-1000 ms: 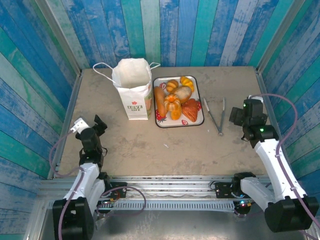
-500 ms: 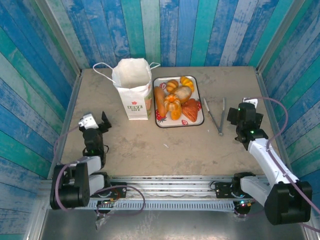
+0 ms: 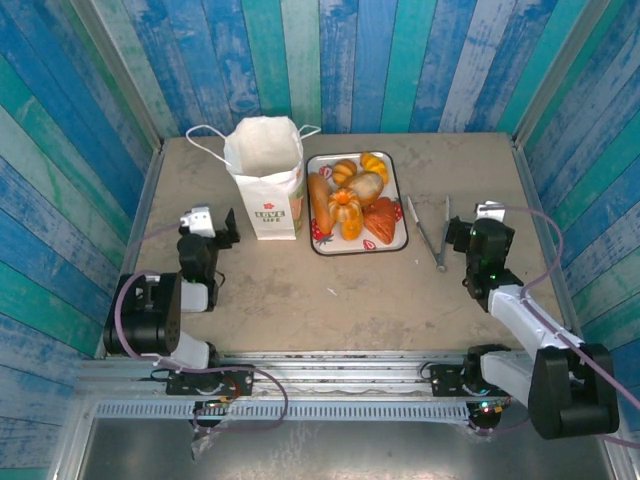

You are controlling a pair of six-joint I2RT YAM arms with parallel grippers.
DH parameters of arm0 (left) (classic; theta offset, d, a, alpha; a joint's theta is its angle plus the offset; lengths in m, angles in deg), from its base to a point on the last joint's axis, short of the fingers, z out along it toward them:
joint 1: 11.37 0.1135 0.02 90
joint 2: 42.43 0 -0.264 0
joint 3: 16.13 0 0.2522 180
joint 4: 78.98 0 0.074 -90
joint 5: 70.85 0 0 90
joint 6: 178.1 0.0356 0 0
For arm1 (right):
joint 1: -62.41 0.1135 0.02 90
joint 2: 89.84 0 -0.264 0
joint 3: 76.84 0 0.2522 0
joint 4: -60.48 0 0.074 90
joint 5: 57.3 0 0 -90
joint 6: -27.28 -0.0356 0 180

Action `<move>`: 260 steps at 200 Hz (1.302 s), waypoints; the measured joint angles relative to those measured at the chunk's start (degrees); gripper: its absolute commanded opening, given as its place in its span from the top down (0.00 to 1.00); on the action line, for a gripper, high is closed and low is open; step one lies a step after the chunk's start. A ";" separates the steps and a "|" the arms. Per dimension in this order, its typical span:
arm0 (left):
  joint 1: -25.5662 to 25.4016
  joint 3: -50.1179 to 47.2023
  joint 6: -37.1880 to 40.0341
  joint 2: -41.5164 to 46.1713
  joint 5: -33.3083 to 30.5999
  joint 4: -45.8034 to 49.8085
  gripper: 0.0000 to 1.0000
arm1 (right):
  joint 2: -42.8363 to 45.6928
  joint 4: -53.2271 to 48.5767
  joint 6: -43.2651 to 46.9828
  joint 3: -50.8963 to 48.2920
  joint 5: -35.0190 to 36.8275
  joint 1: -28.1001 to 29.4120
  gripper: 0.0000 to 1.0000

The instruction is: Take the fake bread out of the paper bag

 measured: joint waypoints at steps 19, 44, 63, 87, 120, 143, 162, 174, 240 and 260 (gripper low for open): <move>-0.72 0.57 0.96 0.00 -0.04 0.57 0.06 | -3.08 5.29 0.00 -2.16 -1.11 0.00 0.00; -0.72 0.57 1.46 0.00 -0.24 2.12 0.06 | -8.31 11.96 0.52 -3.45 -2.43 0.00 0.00; -0.72 0.57 1.73 0.00 -0.26 2.64 0.06 | -11.08 15.87 1.55 -3.63 -3.39 -0.02 0.00; -0.72 0.57 1.88 0.00 -0.26 2.82 0.06 | -13.53 21.92 3.45 -3.74 -4.48 -0.04 0.00; -0.72 0.57 1.97 0.00 -0.31 2.93 0.06 | -20.13 31.45 5.16 -5.22 -6.47 -0.07 0.00; -0.72 0.57 2.08 0.00 -0.50 2.93 0.06 | -23.69 33.03 5.68 -5.29 -7.13 -0.07 0.00; -0.72 0.57 2.10 0.00 -0.70 2.93 0.06 | -24.46 31.54 6.25 -3.15 -7.98 -0.13 0.00; -0.72 0.57 2.10 0.00 -0.72 2.93 0.06 | -24.87 30.91 6.73 -1.29 -8.79 -0.11 0.00; -0.72 0.57 2.10 0.00 -0.76 2.93 0.06 | -24.87 29.31 8.50 0.20 -12.11 -0.11 0.00; -0.72 0.57 2.10 0.00 -0.90 2.93 0.06 | -24.87 29.05 8.59 0.20 -12.44 -0.11 0.00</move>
